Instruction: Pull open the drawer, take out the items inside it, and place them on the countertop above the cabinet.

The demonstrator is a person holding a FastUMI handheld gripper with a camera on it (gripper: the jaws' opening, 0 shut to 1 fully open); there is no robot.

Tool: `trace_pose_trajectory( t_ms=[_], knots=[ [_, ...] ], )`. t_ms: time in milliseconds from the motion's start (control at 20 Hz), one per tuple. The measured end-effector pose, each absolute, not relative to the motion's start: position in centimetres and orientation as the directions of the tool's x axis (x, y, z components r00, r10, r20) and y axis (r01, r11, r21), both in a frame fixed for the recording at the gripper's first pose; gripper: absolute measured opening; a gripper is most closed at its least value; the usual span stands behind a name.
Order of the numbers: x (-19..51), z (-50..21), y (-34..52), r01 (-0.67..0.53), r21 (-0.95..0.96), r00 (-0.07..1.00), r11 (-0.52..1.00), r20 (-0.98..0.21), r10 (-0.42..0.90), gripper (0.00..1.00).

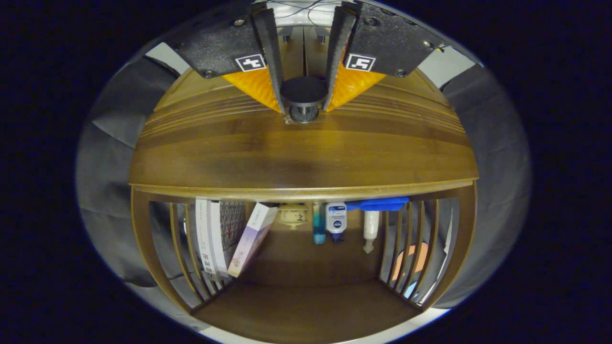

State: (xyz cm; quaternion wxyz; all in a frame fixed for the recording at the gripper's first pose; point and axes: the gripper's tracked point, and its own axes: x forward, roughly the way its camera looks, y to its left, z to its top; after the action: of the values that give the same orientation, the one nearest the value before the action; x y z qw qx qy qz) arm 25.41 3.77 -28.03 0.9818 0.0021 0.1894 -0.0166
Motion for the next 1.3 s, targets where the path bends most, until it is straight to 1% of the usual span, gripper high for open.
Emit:
trace_pose_trajectory(
  t_ms=[100,300,550,1000,1300],
  knots=[
    [25.3,-27.9,3.9,0.034,0.026,0.923,0.999,-0.383,-0.022,0.45],
    [25.3,-27.9,3.8,0.031,0.021,0.920,0.999,-0.391,-0.021,0.42],
    [24.7,-27.7,3.8,0.027,0.010,0.922,1.000,-0.387,-0.021,0.40],
    [21.8,-27.4,3.6,0.012,0.014,0.927,1.000,-0.375,-0.006,0.39],
    [17.8,-27.0,3.7,0.010,0.019,0.930,1.000,-0.368,-0.002,0.39]
  ],
)
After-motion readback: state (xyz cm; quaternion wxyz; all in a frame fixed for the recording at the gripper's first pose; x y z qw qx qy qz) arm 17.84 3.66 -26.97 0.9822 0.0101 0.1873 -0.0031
